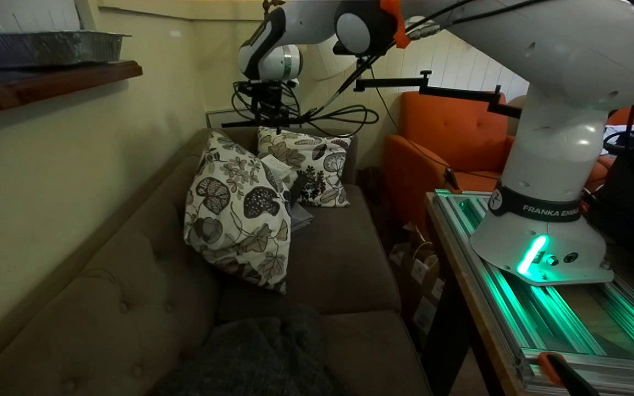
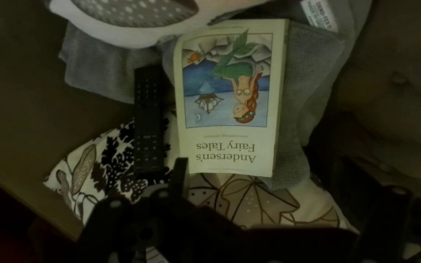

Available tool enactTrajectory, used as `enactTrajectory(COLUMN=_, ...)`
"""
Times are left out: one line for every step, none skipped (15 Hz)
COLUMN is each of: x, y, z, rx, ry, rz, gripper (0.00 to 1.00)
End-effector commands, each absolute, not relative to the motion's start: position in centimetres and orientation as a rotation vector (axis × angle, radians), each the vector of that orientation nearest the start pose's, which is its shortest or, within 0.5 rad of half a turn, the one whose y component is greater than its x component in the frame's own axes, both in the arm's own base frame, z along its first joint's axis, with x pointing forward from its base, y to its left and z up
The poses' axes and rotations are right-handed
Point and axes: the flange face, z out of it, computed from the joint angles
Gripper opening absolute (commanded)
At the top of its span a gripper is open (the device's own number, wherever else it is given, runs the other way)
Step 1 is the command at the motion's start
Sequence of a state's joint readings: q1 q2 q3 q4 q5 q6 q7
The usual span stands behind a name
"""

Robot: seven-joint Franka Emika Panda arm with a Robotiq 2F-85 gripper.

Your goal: Pick up the book from the counter and place it on the right side of the sofa.

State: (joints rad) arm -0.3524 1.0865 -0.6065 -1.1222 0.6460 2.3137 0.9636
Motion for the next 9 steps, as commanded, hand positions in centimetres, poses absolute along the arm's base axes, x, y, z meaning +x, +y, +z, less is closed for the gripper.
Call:
enactTrajectory(x=58.3, y=-48.2, z=26.0, rx=-1.996, ry=2.427, rz=-0.347, gripper=1.0)
enactTrajectory(x=58.5, y=-46.8, z=26.7, rx=-2.072, ry=2.358, rz=-0.358, gripper=1.0)
enactTrajectory(x=58.6, y=-45.4, z=27.4, rx=-2.148, ry=2.293, rz=-0.357, gripper=1.0)
enactTrajectory(x=58.7, y=-43.9, z=28.5, rx=-2.215, ry=2.221, rz=-0.35, gripper=1.0)
enactTrajectory(x=58.6, y=-42.6, z=29.5, rx=-2.276, ry=2.148, rz=-0.337, gripper=1.0)
enactTrajectory(x=58.3, y=-41.3, z=30.4, rx=-2.337, ry=2.073, rz=-0.32, gripper=1.0)
enactTrajectory(x=57.6, y=-40.3, z=31.6, rx=-2.395, ry=2.001, rz=-0.295, gripper=1.0)
enactTrajectory(x=56.8, y=-39.3, z=32.6, rx=-2.447, ry=1.932, rz=-0.261, gripper=1.0)
enactTrajectory(x=55.9, y=-38.5, z=33.6, rx=-2.5, ry=1.862, rz=-0.233, gripper=1.0)
